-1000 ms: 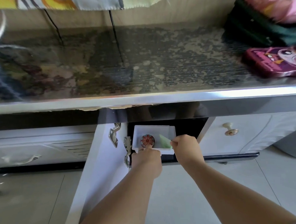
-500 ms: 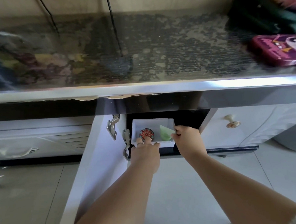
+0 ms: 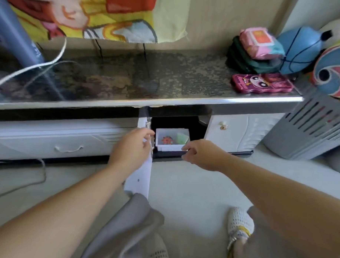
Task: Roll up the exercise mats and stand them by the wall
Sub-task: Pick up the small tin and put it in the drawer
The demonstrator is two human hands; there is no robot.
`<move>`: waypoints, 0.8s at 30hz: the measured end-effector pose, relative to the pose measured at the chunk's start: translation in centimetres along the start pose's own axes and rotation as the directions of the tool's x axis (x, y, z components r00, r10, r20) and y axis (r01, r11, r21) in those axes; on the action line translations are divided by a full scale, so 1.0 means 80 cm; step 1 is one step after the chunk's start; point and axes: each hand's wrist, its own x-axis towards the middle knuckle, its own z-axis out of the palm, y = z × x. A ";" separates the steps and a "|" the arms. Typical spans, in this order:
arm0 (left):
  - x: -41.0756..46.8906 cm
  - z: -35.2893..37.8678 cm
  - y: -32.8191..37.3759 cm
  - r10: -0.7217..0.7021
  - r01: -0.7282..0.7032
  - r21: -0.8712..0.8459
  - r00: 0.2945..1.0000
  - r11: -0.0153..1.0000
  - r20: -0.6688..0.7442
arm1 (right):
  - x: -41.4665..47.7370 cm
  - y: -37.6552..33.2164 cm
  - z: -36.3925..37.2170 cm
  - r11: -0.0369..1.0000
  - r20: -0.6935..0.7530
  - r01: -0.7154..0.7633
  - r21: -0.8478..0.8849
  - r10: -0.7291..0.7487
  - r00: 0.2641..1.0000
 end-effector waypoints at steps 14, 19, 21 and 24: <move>-0.046 -0.007 0.011 -0.372 0.459 -0.112 0.820 0.881 0.434 | -0.085 -0.058 0.047 0.984 0.255 0.000 0.176 -0.046 0.966; -0.023 0.032 0.060 -0.217 0.337 -0.166 0.841 0.927 0.496 | -0.061 -0.017 0.031 0.995 -0.133 -0.099 -0.023 0.095 0.987; -0.011 0.049 0.086 -0.141 0.238 -0.130 0.849 0.963 0.509 | -0.047 0.011 0.011 0.990 -0.221 -0.125 0.070 0.137 0.966; 0.011 0.076 0.102 -0.102 0.146 -0.061 0.880 0.987 0.465 | -0.023 0.038 -0.001 0.975 -0.286 -0.144 0.167 0.187 0.940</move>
